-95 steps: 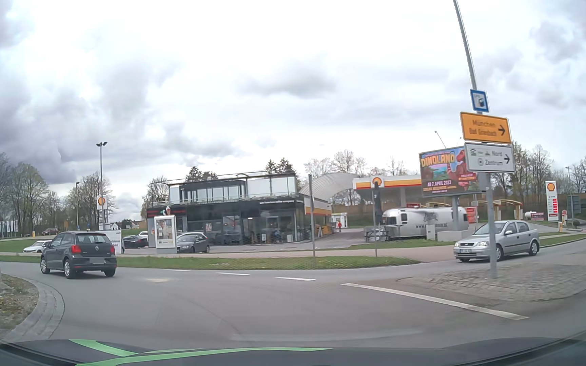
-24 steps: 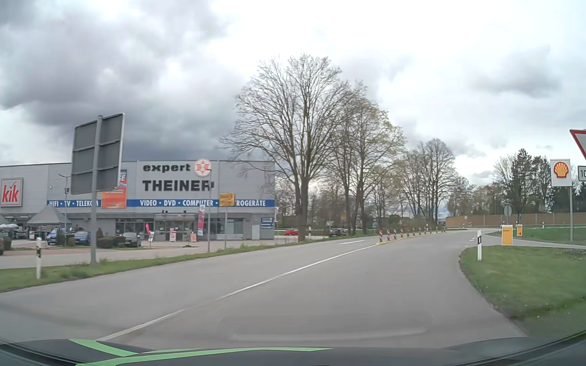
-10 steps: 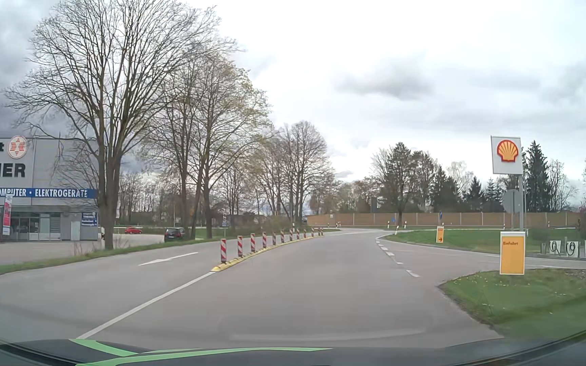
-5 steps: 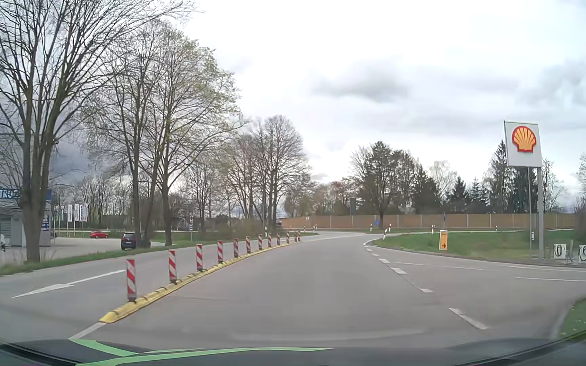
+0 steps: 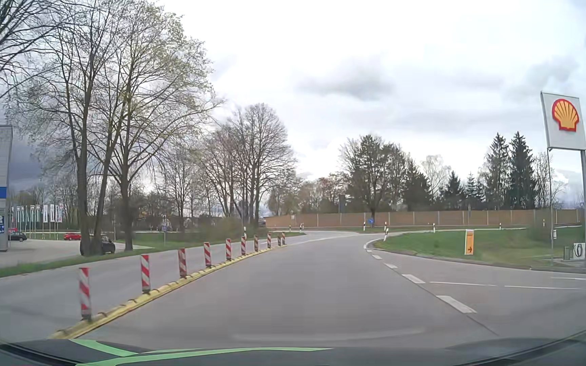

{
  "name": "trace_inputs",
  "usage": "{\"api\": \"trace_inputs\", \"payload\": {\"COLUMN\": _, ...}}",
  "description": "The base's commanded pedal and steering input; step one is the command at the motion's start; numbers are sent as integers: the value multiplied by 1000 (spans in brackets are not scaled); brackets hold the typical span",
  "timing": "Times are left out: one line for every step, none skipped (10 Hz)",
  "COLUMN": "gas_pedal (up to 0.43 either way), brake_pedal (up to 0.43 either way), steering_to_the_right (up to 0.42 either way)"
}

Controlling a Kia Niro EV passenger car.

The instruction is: Follow the waypoints while adhering to traffic rules and regulations

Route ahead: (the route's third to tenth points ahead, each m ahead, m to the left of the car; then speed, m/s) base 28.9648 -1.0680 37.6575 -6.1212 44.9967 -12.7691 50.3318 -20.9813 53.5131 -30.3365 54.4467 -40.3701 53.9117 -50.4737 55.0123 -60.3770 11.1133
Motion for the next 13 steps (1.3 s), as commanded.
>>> {"api": "trace_inputs", "payload": {"gas_pedal": 280, "brake_pedal": 0, "steering_to_the_right": 23}}
{"api": "trace_inputs", "payload": {"gas_pedal": 280, "brake_pedal": 0, "steering_to_the_right": 23}}
{"api": "trace_inputs", "payload": {"gas_pedal": 268, "brake_pedal": 0, "steering_to_the_right": 23}}
{"api": "trace_inputs", "payload": {"gas_pedal": 260, "brake_pedal": 0, "steering_to_the_right": 23}}
{"api": "trace_inputs", "payload": {"gas_pedal": 248, "brake_pedal": 0, "steering_to_the_right": 23}}
{"api": "trace_inputs", "payload": {"gas_pedal": 220, "brake_pedal": 0, "steering_to_the_right": 25}}
{"api": "trace_inputs", "payload": {"gas_pedal": 189, "brake_pedal": 0, "steering_to_the_right": 29}}
{"api": "trace_inputs", "payload": {"gas_pedal": 150, "brake_pedal": 0, "steering_to_the_right": 33}}
{"api": "trace_inputs", "payload": {"gas_pedal": 118, "brake_pedal": 0, "steering_to_the_right": 36}}
{"api": "trace_inputs", "payload": {"gas_pedal": 110, "brake_pedal": 0, "steering_to_the_right": 40}}
{"api": "trace_inputs", "payload": {"gas_pedal": 79, "brake_pedal": 0, "steering_to_the_right": 44}}
{"api": "trace_inputs", "payload": {"gas_pedal": 79, "brake_pedal": 0, "steering_to_the_right": 51}}
{"api": "trace_inputs", "payload": {"gas_pedal": 67, "brake_pedal": 0, "steering_to_the_right": 59}}
